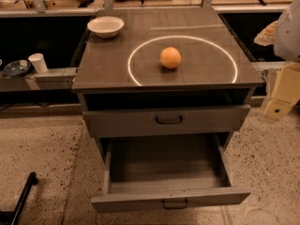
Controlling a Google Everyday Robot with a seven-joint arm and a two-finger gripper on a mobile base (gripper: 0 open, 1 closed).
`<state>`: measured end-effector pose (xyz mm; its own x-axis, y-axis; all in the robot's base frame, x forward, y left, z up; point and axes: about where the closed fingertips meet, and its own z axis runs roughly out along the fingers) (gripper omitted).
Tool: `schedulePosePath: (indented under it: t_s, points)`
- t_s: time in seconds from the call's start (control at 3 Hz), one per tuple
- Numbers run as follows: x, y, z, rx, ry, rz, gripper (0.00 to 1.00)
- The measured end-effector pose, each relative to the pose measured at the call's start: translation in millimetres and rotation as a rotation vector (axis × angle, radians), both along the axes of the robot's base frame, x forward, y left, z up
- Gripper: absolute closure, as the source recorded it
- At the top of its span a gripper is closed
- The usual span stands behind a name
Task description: Place orange into middle drawer
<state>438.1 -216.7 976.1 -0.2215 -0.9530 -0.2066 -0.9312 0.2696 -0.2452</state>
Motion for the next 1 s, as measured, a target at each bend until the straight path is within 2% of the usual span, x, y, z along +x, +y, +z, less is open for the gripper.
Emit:
schedulePosePath:
  t_s: [0.33, 0.67, 1.0]
  points:
    - [0, 0, 0, 0.000, 0.000, 0.000, 0.00]
    - [29, 27, -5, 0.060, -0.026, 0.031, 0.00]
    - [94, 81, -5, 0.148, -0.076, 0.111, 0.00]
